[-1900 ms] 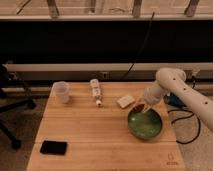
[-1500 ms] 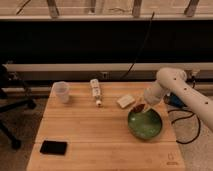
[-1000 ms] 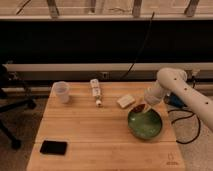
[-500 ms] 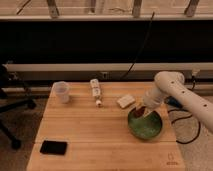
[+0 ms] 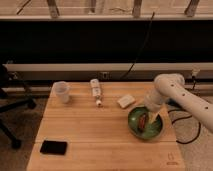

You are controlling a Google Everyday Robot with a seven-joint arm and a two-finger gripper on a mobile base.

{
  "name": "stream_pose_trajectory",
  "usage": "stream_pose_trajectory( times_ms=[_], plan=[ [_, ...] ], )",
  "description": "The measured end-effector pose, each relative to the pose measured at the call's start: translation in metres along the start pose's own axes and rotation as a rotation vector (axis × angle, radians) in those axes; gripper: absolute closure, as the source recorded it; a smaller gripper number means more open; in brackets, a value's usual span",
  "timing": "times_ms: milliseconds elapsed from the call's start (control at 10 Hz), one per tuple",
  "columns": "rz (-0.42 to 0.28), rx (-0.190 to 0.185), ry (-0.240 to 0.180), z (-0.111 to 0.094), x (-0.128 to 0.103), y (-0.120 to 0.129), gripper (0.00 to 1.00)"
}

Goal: Place the pepper in the ceramic bowl

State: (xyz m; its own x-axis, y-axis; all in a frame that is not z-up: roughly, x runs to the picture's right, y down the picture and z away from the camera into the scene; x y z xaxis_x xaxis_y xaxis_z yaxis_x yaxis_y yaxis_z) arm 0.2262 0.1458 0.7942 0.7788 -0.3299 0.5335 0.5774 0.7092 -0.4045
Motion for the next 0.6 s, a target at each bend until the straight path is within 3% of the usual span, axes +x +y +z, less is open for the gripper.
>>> stream_pose_trajectory(
  times_ms=[200,500,600],
  plan=[
    [0.013,0.028,0.006,-0.011,0.008,0.001,0.2],
    [0.031,0.077,0.005,-0.049,0.022,-0.001,0.2],
    [0.033,0.071,0.005,-0.06,0.023,0.001,0.2]
  ],
)
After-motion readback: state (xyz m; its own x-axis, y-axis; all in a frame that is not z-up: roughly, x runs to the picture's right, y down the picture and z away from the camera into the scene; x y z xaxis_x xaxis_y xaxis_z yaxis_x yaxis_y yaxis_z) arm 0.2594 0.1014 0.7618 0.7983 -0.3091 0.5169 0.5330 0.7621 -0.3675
